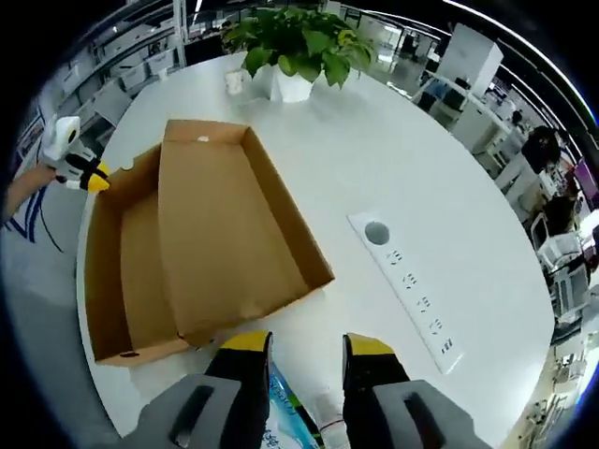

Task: Operate the shoe box by opening the lid, removing the specified soft item, and placing it in the target area until the item is outside and the box remains undamaged.

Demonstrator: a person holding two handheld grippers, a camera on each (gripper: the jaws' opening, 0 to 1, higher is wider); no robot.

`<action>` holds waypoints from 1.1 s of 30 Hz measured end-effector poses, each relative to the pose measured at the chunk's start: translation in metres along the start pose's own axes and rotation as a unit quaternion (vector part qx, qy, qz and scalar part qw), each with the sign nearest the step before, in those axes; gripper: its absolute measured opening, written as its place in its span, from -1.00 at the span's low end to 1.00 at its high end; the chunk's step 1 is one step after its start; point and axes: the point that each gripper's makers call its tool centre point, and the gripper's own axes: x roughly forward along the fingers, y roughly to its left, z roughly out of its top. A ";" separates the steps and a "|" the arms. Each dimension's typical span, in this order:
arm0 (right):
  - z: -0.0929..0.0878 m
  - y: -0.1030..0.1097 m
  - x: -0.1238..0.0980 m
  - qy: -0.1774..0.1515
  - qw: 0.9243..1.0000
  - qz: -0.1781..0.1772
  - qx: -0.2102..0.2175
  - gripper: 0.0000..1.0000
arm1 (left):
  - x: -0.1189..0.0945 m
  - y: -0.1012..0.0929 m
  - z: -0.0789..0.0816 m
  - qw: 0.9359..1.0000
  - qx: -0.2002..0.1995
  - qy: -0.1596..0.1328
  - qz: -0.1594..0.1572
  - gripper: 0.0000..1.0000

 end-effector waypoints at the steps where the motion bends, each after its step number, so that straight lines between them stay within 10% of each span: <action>1: 0.003 0.001 0.005 -0.007 1.000 -0.004 0.016 -0.48 | 0.000 0.000 0.000 1.000 0.001 0.001 0.001 -0.92; 12: 0.000 -0.002 0.029 -0.016 0.988 -0.036 0.150 -0.56 | -0.001 -0.001 0.000 1.000 -0.021 -0.002 0.019 -0.95; 20: -0.013 0.001 0.043 -0.006 0.963 -0.034 0.267 -0.74 | -0.002 -0.001 0.000 0.999 -0.033 -0.007 0.026 -0.96; 33: -0.012 0.008 0.040 0.000 0.962 -0.055 0.269 -0.99 | -0.002 0.000 -0.001 0.999 -0.040 -0.012 0.025 -0.97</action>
